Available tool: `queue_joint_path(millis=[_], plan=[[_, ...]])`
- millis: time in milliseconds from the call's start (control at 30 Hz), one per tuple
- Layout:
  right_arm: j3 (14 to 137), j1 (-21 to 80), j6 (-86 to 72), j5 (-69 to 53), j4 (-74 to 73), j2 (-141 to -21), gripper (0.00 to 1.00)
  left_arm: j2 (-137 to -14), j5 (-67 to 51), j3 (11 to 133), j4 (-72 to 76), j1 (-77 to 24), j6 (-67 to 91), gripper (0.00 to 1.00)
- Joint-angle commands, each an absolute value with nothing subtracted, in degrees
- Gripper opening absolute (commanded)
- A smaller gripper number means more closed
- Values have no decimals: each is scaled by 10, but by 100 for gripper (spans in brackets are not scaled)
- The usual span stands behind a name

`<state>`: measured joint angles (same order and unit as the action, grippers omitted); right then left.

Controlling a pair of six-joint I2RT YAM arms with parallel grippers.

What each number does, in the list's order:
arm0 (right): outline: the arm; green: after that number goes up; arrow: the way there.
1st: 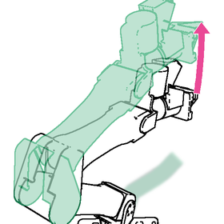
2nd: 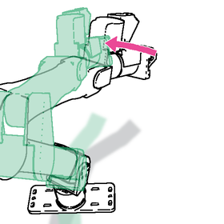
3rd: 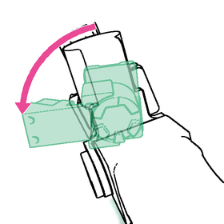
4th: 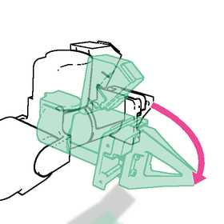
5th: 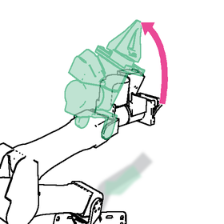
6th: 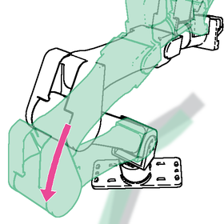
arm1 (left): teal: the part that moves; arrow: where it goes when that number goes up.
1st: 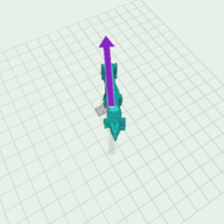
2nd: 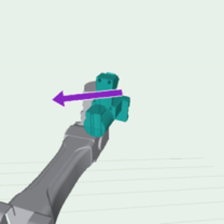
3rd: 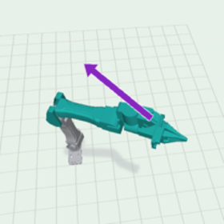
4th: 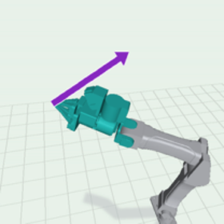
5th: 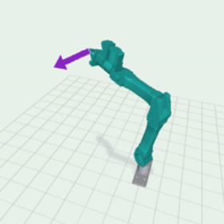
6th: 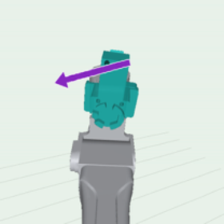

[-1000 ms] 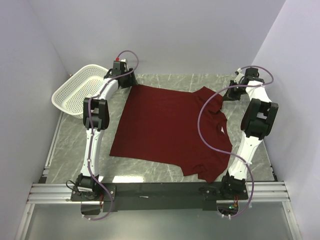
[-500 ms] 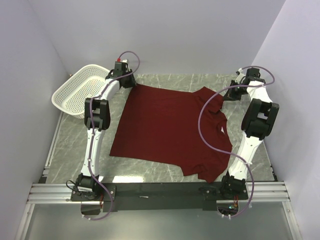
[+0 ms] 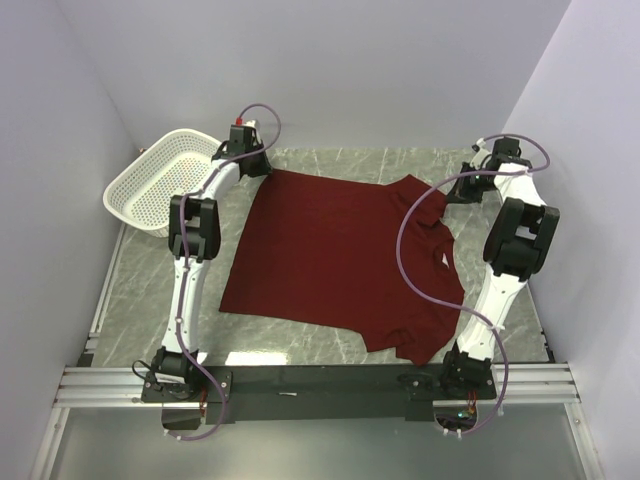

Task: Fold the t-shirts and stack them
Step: Flatten the tshirt out

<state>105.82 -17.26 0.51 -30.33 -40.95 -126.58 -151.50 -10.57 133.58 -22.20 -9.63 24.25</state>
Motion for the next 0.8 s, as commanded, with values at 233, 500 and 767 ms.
queue_joint_path(millis=[233, 500, 767], plan=[[910, -162, 44, -328, -324, -1052, 0, -1255, -126, 1180, -115, -98, 209, 0], [795, -125, 94, -240, -279, -860, 0, -1086, -136, 1040, -106, -62, 183, 0], [983, -127, 131, -186, -358, -767, 0, -957, -121, 1034, -119, -36, 182, 0]])
